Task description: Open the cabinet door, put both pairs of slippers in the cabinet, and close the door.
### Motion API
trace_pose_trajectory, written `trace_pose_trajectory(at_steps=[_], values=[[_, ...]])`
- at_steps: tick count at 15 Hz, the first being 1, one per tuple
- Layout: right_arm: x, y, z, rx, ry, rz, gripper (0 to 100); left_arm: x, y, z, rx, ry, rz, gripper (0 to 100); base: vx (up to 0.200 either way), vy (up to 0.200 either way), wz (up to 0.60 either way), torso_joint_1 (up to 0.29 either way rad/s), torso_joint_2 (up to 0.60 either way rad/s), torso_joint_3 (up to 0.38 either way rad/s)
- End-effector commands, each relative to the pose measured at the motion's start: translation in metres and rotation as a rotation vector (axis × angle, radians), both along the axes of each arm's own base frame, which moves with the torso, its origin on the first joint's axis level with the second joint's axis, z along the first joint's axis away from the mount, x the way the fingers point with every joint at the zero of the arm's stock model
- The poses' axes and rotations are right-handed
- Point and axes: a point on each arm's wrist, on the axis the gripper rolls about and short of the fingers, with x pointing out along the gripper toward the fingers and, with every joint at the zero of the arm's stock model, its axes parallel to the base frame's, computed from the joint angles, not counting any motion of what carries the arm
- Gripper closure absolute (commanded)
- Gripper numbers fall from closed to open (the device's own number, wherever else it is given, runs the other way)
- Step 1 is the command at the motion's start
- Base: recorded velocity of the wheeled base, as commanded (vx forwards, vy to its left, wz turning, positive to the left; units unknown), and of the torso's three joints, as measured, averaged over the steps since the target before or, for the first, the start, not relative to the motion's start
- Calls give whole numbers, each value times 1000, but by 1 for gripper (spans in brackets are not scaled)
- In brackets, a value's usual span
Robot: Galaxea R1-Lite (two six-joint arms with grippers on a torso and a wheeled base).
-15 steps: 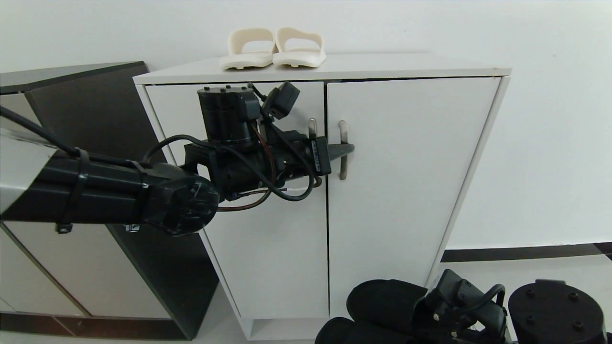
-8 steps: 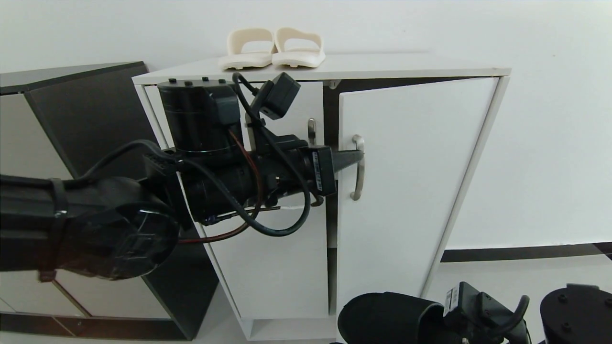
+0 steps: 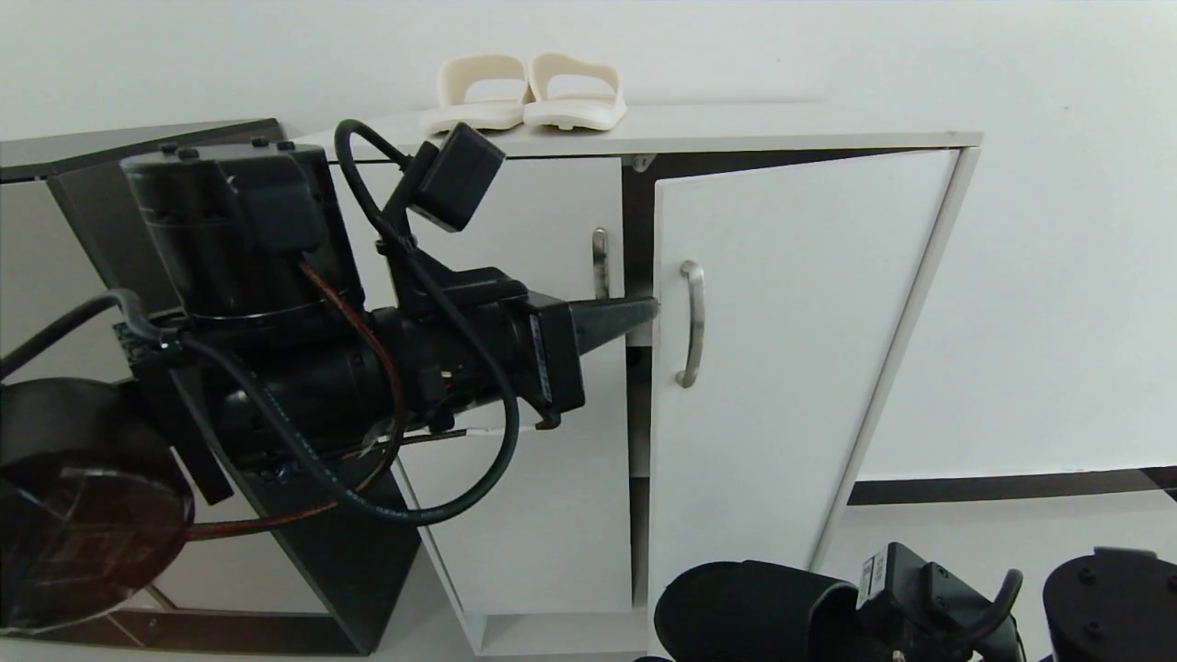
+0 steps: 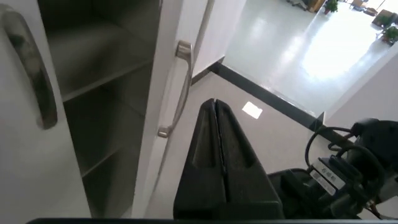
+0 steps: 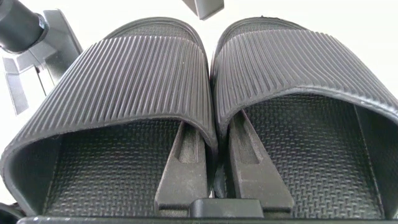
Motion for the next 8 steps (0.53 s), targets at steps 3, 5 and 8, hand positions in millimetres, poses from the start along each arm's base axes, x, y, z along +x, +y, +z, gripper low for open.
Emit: trace_pose_trajectory(at_steps=[3,5,8], values=[[-1,-1,0,-6,-11,8,100,44,-8,4,-28,5,61,100,0,0,0,0,0,0],[0,0,0,-7,-11,8,100,63,-10,4,-63,43,84,100,0,0,0,0,0,0],[-1,0,-1,-16,-20,20,100,74,-14,1,-65,48,93,100,0,0,0,0,0,0]])
